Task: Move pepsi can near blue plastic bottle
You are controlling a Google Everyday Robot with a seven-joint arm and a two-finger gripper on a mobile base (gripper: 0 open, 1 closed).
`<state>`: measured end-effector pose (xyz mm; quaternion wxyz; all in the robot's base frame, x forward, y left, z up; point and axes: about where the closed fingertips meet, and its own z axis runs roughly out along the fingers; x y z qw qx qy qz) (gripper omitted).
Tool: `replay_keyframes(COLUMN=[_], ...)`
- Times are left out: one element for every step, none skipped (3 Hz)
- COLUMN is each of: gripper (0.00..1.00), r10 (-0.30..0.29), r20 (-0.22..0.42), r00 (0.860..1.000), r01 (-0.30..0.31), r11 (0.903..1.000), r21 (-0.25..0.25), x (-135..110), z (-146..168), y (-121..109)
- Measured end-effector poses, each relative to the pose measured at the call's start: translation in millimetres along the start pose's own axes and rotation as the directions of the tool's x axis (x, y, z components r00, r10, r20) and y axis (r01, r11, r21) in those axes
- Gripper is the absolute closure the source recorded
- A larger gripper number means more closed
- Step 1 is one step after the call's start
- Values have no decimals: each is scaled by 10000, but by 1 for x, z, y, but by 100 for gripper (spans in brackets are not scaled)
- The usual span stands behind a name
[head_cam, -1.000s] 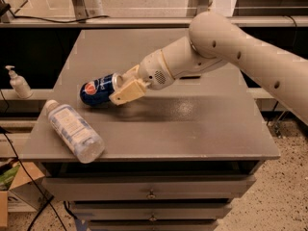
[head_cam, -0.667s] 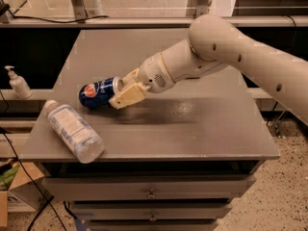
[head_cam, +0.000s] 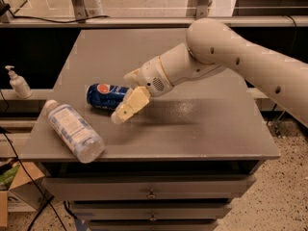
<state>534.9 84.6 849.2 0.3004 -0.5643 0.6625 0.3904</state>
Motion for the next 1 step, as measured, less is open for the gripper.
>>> replay_keyframes(gripper=[0], r10=[-1], r20=[0], r00=[10000], r01=[1], r11=[10000], r21=[-1], x=[0], z=[0], y=[0])
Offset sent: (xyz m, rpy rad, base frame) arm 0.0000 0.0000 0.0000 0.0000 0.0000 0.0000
